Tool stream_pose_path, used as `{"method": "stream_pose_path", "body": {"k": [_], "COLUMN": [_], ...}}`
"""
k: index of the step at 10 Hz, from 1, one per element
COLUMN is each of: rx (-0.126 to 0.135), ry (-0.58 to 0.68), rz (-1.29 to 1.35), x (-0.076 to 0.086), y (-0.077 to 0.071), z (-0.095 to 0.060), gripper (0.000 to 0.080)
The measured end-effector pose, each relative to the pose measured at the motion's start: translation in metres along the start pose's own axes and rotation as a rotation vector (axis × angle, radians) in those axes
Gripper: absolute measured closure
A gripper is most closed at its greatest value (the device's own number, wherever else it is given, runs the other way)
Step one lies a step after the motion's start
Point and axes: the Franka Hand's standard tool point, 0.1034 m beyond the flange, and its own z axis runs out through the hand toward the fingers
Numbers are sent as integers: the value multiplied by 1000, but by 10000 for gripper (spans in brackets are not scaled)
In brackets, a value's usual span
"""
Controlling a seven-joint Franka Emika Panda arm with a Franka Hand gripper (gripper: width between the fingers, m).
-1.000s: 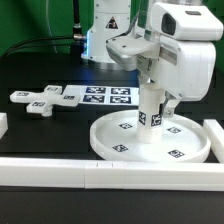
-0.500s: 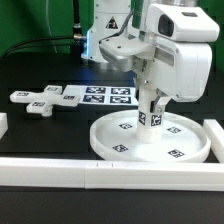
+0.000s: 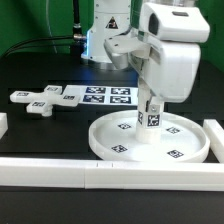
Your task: Assemble round table
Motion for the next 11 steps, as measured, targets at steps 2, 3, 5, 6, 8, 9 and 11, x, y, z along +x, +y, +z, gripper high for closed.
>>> {"method": "stream_pose_path", "body": {"k": [2,3,5,6,8,9,11], "rx": [10,12,12,12,29,48,88], "ry": [-1,3,3,3,17,13,0], "rz": [193,276,388,464,725,826,1078], "x": [0,1,1,2,2,3,7], "y": [-1,-1,-1,-1,-2,-4,-8], "z": [0,0,0,-1,0,0,-1], "gripper": [393,392,392,392,392,392,392]}}
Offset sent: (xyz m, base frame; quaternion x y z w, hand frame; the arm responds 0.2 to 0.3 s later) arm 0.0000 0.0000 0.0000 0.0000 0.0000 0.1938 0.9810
